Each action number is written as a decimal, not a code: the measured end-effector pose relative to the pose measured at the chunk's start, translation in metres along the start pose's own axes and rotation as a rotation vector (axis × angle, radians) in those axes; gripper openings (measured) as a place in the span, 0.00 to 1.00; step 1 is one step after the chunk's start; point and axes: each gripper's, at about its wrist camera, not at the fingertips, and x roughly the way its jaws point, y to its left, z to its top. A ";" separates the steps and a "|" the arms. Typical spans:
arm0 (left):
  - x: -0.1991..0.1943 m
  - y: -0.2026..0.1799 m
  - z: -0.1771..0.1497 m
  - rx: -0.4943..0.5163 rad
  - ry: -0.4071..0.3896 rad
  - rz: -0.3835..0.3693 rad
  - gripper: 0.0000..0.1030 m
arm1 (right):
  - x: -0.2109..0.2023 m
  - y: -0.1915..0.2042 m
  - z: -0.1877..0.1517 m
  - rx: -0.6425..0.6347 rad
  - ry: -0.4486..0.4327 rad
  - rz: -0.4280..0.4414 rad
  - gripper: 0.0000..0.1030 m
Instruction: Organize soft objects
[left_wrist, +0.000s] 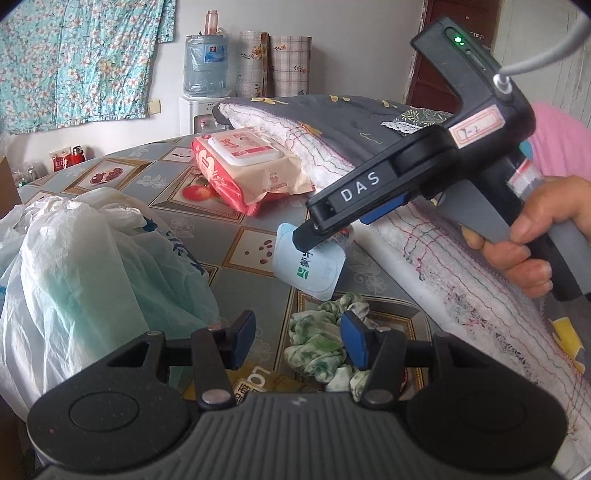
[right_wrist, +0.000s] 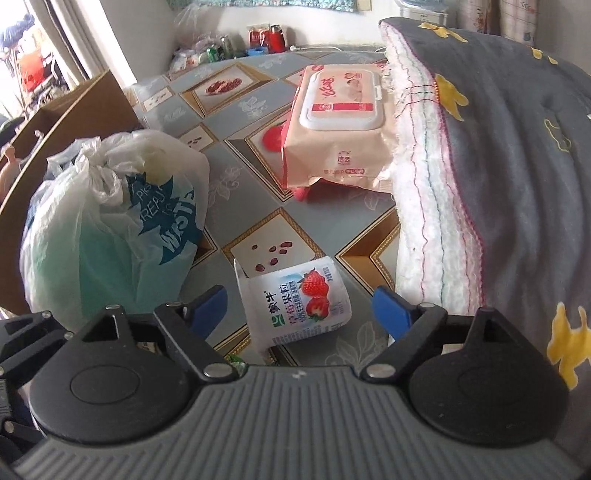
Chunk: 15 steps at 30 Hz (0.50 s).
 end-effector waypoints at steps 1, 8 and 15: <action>0.000 0.002 0.000 -0.002 0.003 0.001 0.51 | 0.005 0.003 0.002 -0.023 0.015 -0.012 0.84; -0.007 0.009 -0.002 -0.003 0.005 0.004 0.51 | 0.019 -0.003 0.006 0.028 0.052 0.011 0.62; -0.017 0.013 -0.004 -0.002 -0.004 0.006 0.51 | 0.023 -0.035 -0.001 0.384 0.067 0.359 0.62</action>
